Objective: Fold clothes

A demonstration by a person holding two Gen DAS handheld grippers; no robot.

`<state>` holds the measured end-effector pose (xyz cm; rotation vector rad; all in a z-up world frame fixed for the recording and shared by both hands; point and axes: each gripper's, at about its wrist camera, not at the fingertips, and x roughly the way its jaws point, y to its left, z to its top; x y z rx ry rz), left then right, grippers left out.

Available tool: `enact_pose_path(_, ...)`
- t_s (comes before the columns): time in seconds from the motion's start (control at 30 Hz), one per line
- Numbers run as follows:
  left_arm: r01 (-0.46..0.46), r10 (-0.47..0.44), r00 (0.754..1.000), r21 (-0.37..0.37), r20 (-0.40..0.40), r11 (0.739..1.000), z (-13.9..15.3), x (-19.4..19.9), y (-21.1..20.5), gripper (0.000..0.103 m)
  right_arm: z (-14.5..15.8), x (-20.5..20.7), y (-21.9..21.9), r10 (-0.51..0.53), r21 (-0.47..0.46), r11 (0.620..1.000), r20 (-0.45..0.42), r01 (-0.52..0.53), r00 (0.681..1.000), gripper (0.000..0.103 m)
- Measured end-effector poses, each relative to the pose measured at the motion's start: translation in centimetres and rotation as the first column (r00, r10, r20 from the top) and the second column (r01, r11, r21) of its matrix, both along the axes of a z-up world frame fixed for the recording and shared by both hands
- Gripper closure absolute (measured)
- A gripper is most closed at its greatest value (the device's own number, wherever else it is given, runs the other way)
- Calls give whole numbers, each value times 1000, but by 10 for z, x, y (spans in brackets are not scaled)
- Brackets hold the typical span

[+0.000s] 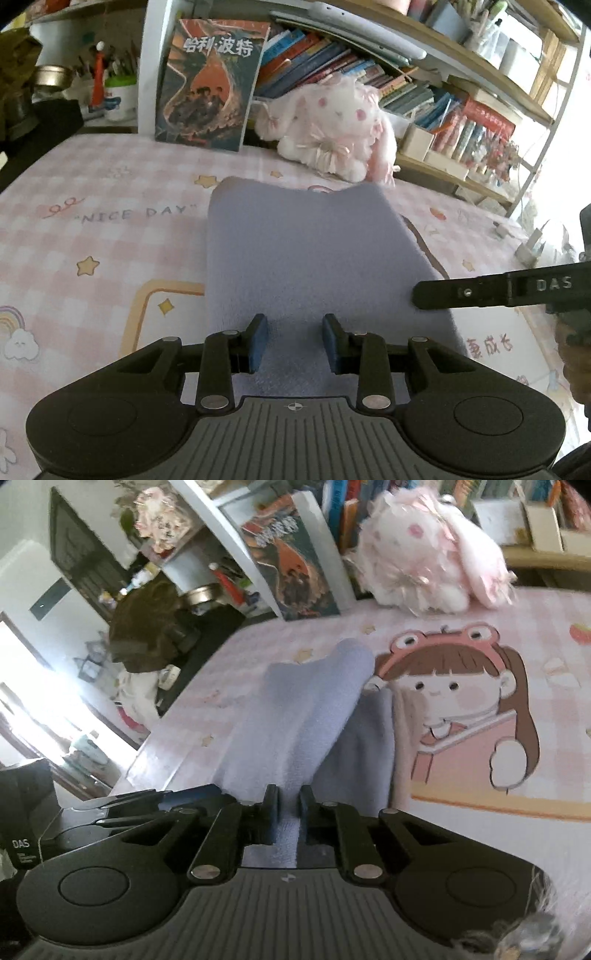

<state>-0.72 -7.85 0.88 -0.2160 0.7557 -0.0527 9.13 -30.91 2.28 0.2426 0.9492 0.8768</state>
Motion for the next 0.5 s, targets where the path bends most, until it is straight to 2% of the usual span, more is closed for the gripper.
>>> enact_pose_path(0.13, 34, -34, 999, 24, -5, 999, -1, 0, -4, 71, -21, 6, 5, -36, -103, 994, -46, 31, 998, 93)
enact_pose_path(0.2, 36, -36, 999, 29, -3, 999, -1, -1, -4, 70, -29, 8, 6, -49, -101, 994, -72, 41, 996, 93)
enact_pose_path(0.37, 6, -7, 1000, 38, 14, 999, 10, -5, -1, 69, -16, -2, 12, -9, -153, 988, 24, 13, 1000, 91)
enact_pose_path(0.4, -11, 10, 1000, 46, 25, 999, 13, -7, 0, 68, -12, -5, 11, -12, -165, 986, 53, 21, 999, 86)
enact_pose_path(0.47, -34, 33, 999, 32, 44, 999, 18, -9, 7, 58, -4, -11, 9, -16, -188, 982, 111, 37, 994, 70)
enact_pose_path(0.5, -45, 44, 998, 26, 52, 999, 21, -10, 11, 48, -1, -13, 8, -20, -199, 979, 133, 46, 991, 54)
